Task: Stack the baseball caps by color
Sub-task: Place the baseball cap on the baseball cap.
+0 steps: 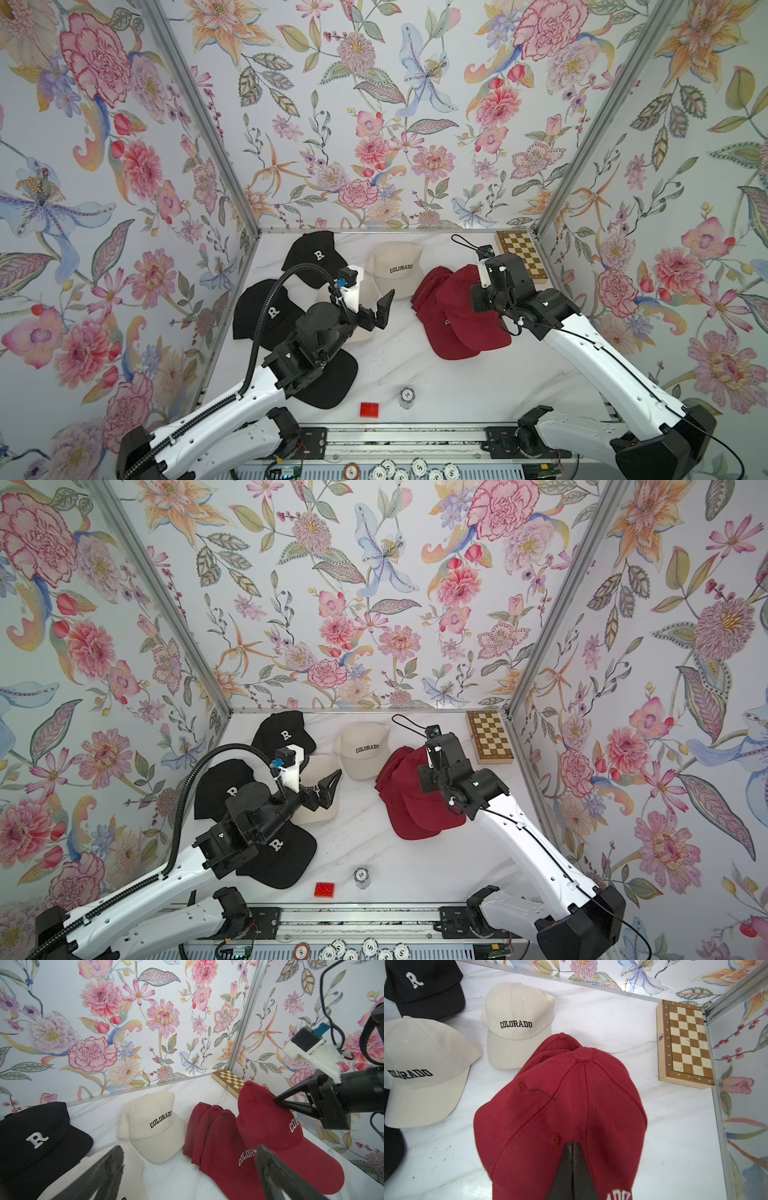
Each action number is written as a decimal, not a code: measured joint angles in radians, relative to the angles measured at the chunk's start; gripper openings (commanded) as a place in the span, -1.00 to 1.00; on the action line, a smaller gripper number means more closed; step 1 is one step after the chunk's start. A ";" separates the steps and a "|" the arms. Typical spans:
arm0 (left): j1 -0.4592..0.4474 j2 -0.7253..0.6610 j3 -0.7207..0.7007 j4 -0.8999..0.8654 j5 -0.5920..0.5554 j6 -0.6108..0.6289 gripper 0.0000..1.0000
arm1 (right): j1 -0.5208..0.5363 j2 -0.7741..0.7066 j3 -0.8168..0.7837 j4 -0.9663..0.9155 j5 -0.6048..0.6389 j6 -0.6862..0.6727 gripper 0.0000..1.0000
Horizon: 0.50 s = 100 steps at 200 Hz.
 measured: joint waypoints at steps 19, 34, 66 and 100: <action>0.000 0.003 -0.002 0.000 -0.012 0.003 0.99 | 0.023 0.000 -0.008 0.000 0.024 0.000 -1.00; 0.000 0.016 -0.001 0.002 -0.020 0.013 0.99 | 0.043 0.000 -0.009 -0.001 0.042 0.001 -1.00; 0.000 0.089 0.023 -0.003 -0.023 0.043 0.99 | 0.079 0.003 -0.040 0.022 0.068 0.001 -1.00; 0.000 0.103 0.031 -0.003 -0.023 0.061 0.99 | 0.090 0.039 -0.117 0.057 0.085 0.001 -1.00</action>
